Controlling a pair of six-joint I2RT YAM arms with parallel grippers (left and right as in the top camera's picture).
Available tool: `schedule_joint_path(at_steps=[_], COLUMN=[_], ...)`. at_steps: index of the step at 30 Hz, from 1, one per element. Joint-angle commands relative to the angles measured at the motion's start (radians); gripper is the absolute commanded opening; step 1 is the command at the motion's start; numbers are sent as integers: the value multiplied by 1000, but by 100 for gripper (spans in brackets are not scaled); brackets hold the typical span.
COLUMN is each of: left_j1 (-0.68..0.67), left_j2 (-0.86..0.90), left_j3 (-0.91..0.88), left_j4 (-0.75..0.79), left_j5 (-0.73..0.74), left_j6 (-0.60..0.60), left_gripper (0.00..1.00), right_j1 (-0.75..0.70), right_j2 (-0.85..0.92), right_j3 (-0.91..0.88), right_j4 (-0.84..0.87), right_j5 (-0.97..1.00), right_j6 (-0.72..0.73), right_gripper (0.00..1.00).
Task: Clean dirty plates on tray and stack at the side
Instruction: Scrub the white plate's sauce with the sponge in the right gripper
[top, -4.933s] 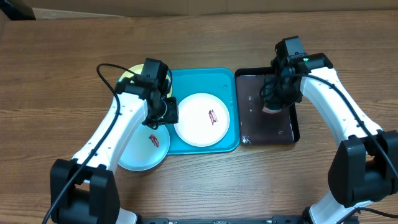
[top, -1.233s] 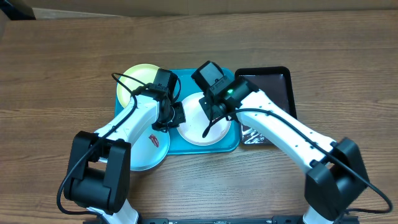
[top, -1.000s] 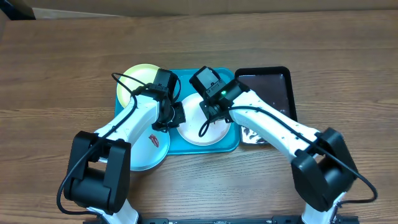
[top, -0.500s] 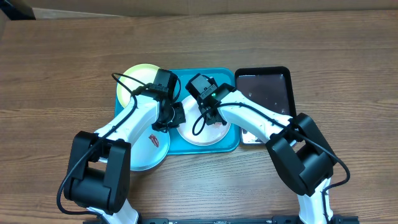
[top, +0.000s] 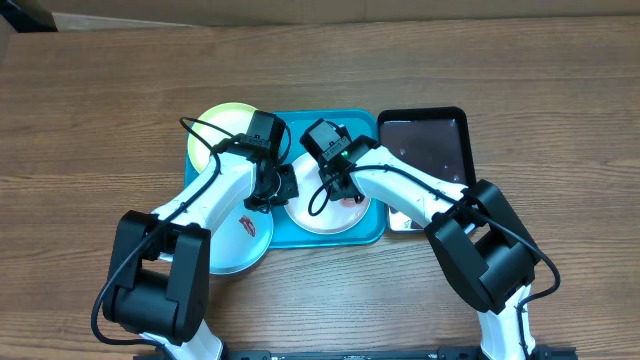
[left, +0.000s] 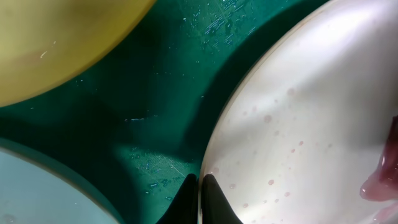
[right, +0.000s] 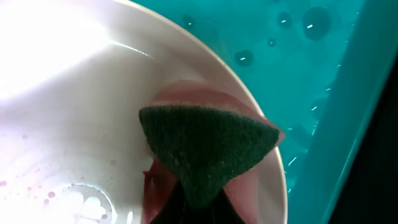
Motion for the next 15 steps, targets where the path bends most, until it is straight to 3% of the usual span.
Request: schedule_joint_path(at_steps=[1,15], left_j1=[5,5], left_j2=[13,13], left_j3=[21,21], left_j4=[-9,-8], left_j5=[-10,-11], left_j6=[1,1], left_gripper=[4,4], right_j1=[2,0], right_j2=[22,22], right_j3=[-37,-40], right_j4=[4,5], right_j5=[-81,-221], right_j6=[17,14], right_gripper=[4,4])
